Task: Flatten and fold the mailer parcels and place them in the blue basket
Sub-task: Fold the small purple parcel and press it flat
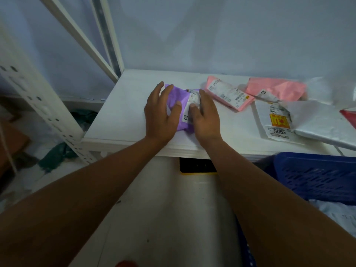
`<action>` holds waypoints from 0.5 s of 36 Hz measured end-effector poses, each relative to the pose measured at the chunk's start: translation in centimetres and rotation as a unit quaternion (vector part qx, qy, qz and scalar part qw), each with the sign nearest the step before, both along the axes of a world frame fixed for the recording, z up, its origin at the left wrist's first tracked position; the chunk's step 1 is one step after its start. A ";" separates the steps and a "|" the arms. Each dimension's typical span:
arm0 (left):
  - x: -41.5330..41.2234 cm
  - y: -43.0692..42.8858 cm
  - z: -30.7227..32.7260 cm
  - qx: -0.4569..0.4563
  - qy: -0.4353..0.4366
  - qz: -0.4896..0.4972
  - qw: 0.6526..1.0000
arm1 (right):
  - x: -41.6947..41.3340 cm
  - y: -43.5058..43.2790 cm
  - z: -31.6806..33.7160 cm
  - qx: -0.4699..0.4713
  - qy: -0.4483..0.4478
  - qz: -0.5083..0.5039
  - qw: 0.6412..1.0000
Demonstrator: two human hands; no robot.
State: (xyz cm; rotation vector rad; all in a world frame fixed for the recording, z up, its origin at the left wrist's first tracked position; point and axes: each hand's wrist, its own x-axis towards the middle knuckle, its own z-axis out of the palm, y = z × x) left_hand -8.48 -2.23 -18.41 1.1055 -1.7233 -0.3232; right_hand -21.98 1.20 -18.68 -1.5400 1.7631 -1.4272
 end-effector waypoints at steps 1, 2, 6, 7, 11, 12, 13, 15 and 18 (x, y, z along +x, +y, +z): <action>0.1 -0.1 0.2 -0.015 -0.007 0.001 1.000 | 0.0 -0.1 -0.2 0.001 0.037 -0.006 0.999; 0.2 -0.2 0.5 -0.033 -0.027 0.000 0.999 | 0.1 0.0 -0.3 0.001 0.076 -0.015 0.997; -0.9 -1.5 3.5 -0.088 -0.185 0.007 0.979 | 0.4 -0.1 -0.3 -0.013 0.150 -0.068 0.986; -1.4 -1.8 4.5 -0.092 -0.231 0.010 0.969 | 0.4 -0.2 -0.3 -0.011 0.165 -0.068 0.984; -3.9 -1.8 5.7 -0.072 -0.356 -0.001 0.932 | 0.3 -0.4 -0.4 -0.018 0.176 -0.055 0.983; -4.4 -1.7 5.4 -0.056 -0.361 -0.002 0.931 | 0.2 -0.4 -0.3 -0.013 0.169 -0.059 0.984; -4.8 -1.6 5.1 -0.030 -0.352 0.000 0.935 | 0.2 -0.4 -0.4 -0.008 0.165 -0.064 0.984; -4.9 -1.7 4.6 0.017 -0.321 0.010 0.947 | 0.2 -0.4 -0.5 -0.001 0.169 -0.075 0.983; -4.2 -2.1 4.1 0.016 -0.320 0.015 0.947 | 0.2 -0.9 -1.0 0.012 0.204 -0.077 0.976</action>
